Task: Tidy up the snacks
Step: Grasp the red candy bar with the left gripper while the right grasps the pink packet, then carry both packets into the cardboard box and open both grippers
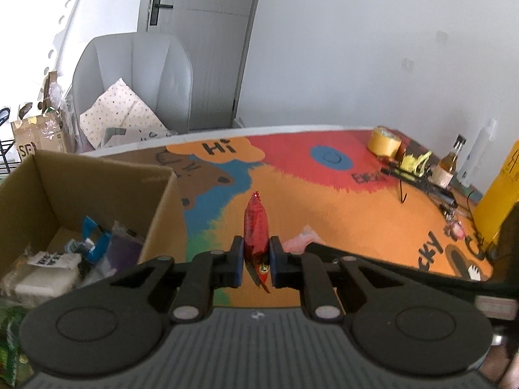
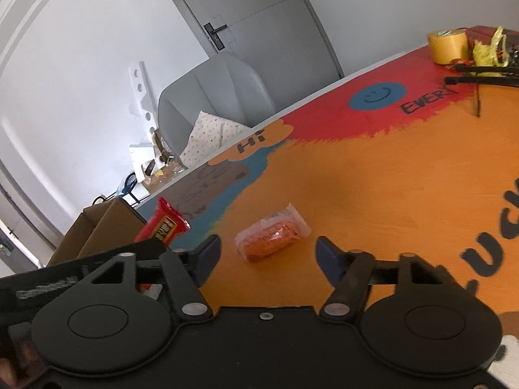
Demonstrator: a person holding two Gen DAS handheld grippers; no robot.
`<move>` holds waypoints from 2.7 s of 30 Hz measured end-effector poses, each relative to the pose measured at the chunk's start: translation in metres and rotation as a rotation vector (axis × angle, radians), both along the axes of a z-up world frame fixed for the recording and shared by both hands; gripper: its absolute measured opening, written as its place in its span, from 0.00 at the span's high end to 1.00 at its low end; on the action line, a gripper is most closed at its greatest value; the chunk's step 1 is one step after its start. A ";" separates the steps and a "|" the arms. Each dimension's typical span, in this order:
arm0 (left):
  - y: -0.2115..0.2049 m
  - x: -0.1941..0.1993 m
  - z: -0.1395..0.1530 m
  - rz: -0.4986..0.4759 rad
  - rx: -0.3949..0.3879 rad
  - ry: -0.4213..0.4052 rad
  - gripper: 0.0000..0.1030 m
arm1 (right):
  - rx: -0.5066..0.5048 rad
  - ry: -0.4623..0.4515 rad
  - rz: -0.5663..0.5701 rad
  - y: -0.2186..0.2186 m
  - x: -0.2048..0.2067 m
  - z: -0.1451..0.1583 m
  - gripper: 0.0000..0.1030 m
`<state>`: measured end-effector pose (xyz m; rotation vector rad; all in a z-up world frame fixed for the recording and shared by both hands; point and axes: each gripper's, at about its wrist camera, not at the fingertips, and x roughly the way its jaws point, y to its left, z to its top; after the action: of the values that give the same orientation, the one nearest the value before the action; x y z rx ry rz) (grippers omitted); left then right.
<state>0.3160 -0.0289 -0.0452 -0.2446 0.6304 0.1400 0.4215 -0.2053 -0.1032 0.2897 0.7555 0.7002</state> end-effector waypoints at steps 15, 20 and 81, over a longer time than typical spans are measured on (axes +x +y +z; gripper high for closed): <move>0.011 -0.002 0.005 0.008 -0.047 -0.049 0.86 | -0.112 0.000 -0.023 0.043 0.014 -0.006 0.42; 0.012 -0.003 0.005 0.016 -0.048 -0.048 0.86 | -0.201 -0.045 -0.032 0.047 0.010 -0.005 0.65; 0.095 -0.110 0.058 0.129 0.085 -0.073 0.86 | -0.147 -0.291 0.071 0.097 -0.118 0.110 0.83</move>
<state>0.2059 0.0665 0.0124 -0.2075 0.5353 0.2800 0.3037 -0.1083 0.0069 0.0249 0.5375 0.7314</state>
